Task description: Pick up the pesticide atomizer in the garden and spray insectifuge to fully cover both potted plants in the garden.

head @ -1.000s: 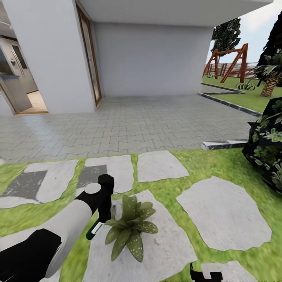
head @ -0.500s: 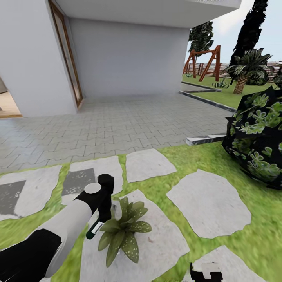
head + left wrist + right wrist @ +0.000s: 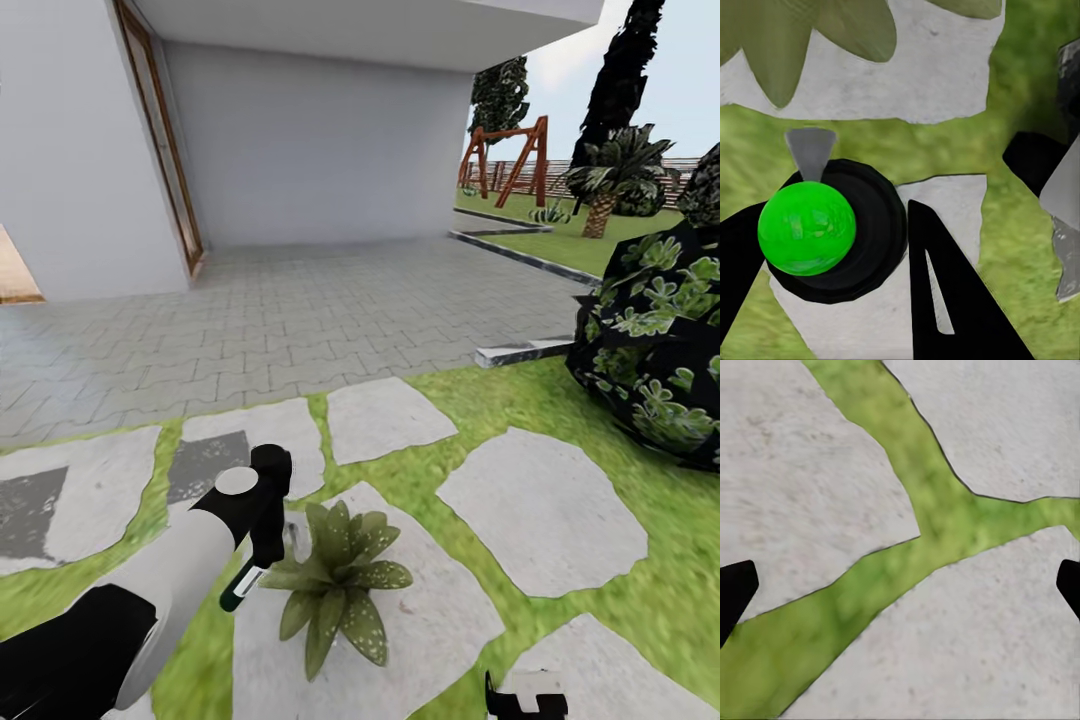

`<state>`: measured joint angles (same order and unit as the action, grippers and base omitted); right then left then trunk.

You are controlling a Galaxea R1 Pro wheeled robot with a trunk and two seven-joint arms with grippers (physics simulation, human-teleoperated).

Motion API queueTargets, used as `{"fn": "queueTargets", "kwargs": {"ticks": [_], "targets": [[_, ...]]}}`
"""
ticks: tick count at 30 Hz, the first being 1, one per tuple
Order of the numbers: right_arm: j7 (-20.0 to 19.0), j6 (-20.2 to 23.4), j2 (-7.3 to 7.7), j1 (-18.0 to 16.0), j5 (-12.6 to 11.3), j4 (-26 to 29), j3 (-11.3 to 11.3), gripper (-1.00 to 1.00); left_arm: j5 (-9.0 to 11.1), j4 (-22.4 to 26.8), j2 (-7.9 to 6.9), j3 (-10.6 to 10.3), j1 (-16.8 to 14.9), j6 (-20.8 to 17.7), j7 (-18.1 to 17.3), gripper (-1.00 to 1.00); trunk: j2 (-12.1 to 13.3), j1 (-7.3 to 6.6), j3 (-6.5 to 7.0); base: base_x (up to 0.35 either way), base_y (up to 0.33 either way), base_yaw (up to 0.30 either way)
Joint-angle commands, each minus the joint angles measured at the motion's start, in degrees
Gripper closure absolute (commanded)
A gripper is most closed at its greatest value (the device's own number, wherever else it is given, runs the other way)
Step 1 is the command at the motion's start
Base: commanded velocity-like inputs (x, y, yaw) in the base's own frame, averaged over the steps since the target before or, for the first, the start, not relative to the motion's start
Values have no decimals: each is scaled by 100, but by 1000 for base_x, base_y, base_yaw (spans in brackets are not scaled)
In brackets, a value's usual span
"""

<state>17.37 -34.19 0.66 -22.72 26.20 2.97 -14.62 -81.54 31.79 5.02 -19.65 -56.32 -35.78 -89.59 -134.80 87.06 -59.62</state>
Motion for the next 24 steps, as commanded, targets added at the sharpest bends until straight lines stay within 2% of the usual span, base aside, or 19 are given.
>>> {"fn": "queueTargets", "kwargs": {"ticks": [1,3,9,12,14,19,24], "targets": [[32,-16,2,-4,61,-7,-35,-100,-28,6,-1,-12,-2,-61,-41,100,-2,0,-5,127,304,-6],[31,-16,4,-4,61,-7,-36,-100,-28,5,-1,-7,-3,-61,-41,100,-2,0,-5,133,304,-82],[31,-17,2,-4,61,-7,-37,-100,-34,-38,-1,-5,-2,-53,-41,100,-2,0,-5,78,265,-275],[34,-17,2,-4,61,-7,-35,-100,-32,-41,7,-76,10,-52,-41,100,-2,0,-5,6,35,-194],[38,-17,4,-4,61,-7,-34,-100,-36,-41,3,-120,151,-52,-41,100,-2,0,-5,1,5,-29],[36,-16,2,-4,61,-7,-38,-100,-29,-45,-59,-142,284,-52,-41,100,-2,0,-5,0,1,-4],[33,-17,3,-4,63,-7,-35,-100,-20,20,-43,-139,300,-55,-41,100,-2,0,-5,0,0,0]]}}
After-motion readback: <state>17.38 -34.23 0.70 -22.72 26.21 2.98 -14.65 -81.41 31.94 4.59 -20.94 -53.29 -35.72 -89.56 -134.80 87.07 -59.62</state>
